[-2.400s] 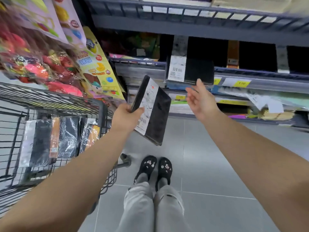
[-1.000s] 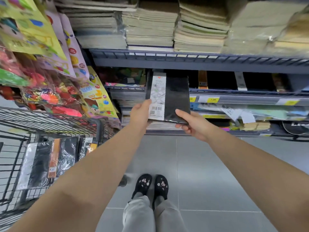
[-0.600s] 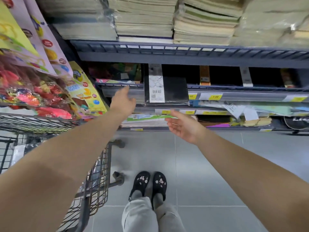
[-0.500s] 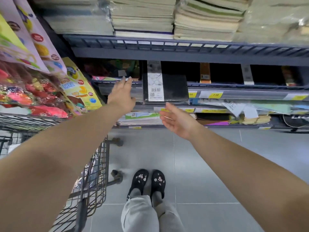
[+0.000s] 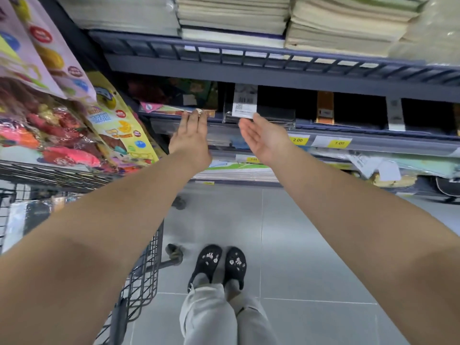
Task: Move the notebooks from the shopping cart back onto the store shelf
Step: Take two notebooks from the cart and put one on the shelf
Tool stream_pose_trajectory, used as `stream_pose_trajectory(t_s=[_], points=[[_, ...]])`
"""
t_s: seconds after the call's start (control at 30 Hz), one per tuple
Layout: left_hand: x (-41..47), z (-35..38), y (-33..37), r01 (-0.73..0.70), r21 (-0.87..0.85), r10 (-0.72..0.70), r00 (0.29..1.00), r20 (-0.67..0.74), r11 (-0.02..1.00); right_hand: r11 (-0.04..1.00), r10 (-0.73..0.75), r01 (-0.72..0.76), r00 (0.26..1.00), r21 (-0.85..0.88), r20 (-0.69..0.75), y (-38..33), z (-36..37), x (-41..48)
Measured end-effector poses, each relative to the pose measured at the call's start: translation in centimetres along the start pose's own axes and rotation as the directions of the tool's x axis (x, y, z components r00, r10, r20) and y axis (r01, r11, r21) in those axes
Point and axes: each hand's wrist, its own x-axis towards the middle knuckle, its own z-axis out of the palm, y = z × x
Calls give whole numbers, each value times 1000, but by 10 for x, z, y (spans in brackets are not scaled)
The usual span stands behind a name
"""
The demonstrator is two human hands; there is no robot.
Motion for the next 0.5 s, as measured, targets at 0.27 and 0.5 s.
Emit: stream_pose_trajectory(t_s=[0.27, 0.5], points=[[-11, -9, -2, -23, -36, 24, 1000, 14, 999, 973, -38, 38, 999, -228, 5, 5, -7, 11], [-78, -20, -9, 16, -25, -15, 1000, 26, 1000, 630, -122, 134, 990, -765, 73, 21, -9, -26]])
